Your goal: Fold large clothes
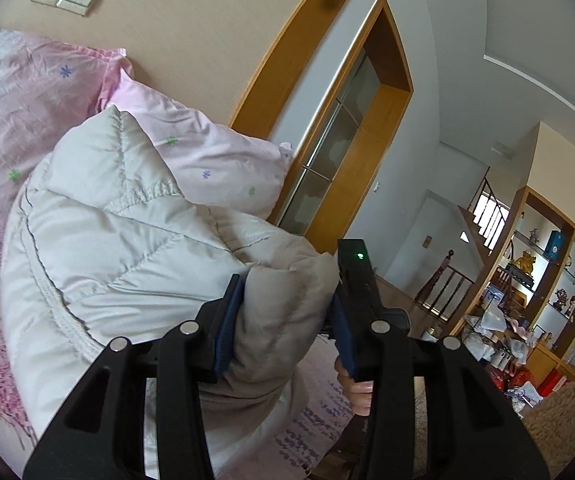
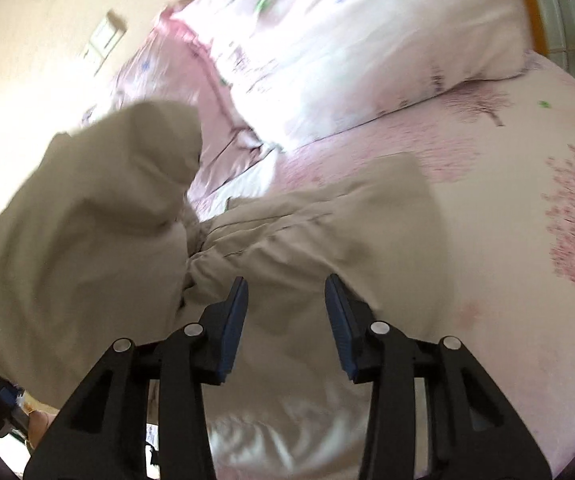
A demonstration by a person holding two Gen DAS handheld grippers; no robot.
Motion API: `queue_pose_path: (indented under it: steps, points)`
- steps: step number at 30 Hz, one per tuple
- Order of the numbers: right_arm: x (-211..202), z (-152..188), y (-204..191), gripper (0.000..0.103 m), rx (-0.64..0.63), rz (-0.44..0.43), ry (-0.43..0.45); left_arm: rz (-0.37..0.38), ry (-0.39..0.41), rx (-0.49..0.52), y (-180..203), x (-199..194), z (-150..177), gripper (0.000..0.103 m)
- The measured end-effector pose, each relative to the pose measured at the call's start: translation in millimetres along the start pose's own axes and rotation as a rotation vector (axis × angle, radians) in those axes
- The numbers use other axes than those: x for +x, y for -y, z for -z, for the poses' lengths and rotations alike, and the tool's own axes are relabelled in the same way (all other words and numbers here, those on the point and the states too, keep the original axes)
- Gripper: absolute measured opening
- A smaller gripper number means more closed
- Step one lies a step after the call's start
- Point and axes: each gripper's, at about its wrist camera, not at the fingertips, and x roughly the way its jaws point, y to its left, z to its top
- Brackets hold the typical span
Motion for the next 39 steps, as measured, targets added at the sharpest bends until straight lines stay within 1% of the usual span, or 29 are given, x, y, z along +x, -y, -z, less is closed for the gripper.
queue_pose_path:
  steps: [4,9,11,14,16,17,18,19,20,22,25,27,28,30,33,35,36,37,39]
  points:
    - [-8,-1,22,0.042,0.055,0.028,0.033,0.032,-0.031,-0.008,3,21,4,0.042]
    - [-16,-7,37,0.042,0.091,0.068,0.075,0.087,-0.117,-0.007,11,62,19,0.042]
    - [-30,-5,42,0.042,0.091,0.092,0.098,0.098,-0.158,0.007,15,81,29,0.042]
    - [-43,-13,44,0.042,0.075,0.110,0.128,0.086,-0.204,0.043,20,105,41,0.042]
    - [-51,-19,40,0.042,0.055,0.102,0.137,0.070,-0.228,0.069,21,117,47,0.042]
    - [-55,-23,37,0.044,0.038,0.082,0.135,0.062,-0.236,0.078,21,121,50,0.042]
    - [-57,-28,31,0.046,0.021,0.044,0.125,0.054,-0.246,0.089,22,125,53,0.042]
    - [-57,-33,25,0.055,-0.001,-0.002,0.107,0.046,-0.256,0.099,22,129,56,0.042]
    - [-55,-37,18,0.067,-0.024,-0.038,0.086,0.037,-0.265,0.107,21,133,58,0.042]
    - [-50,-44,4,0.072,-0.078,-0.102,0.039,0.023,-0.280,0.118,20,139,62,0.043]
    - [-34,-55,-22,0.074,-0.162,-0.193,-0.071,0.004,-0.301,0.143,20,146,69,0.043]
    - [-23,-57,-32,0.074,-0.191,-0.217,-0.124,-0.008,-0.315,0.158,21,151,73,0.043]
    - [-16,-59,-37,0.074,-0.211,-0.211,-0.153,-0.014,-0.324,0.165,21,154,76,0.043]
    - [-5,-58,-42,0.074,-0.236,-0.167,-0.185,-0.021,-0.334,0.174,23,157,80,0.044]
    - [13,-55,-41,0.071,-0.232,-0.148,-0.251,-0.032,-0.348,0.193,28,162,85,0.046]
    - [21,-49,-39,0.064,-0.236,-0.157,-0.290,-0.037,-0.358,0.206,29,165,89,0.047]
    - [23,-46,-39,0.063,-0.236,-0.156,-0.301,-0.040,-0.362,0.213,31,167,91,0.048]
    - [26,-45,-37,0.059,-0.229,-0.164,-0.308,-0.044,-0.365,0.223,34,170,93,0.050]
    - [28,-41,-32,0.046,-0.209,-0.180,-0.316,-0.055,-0.368,0.247,39,175,95,0.053]
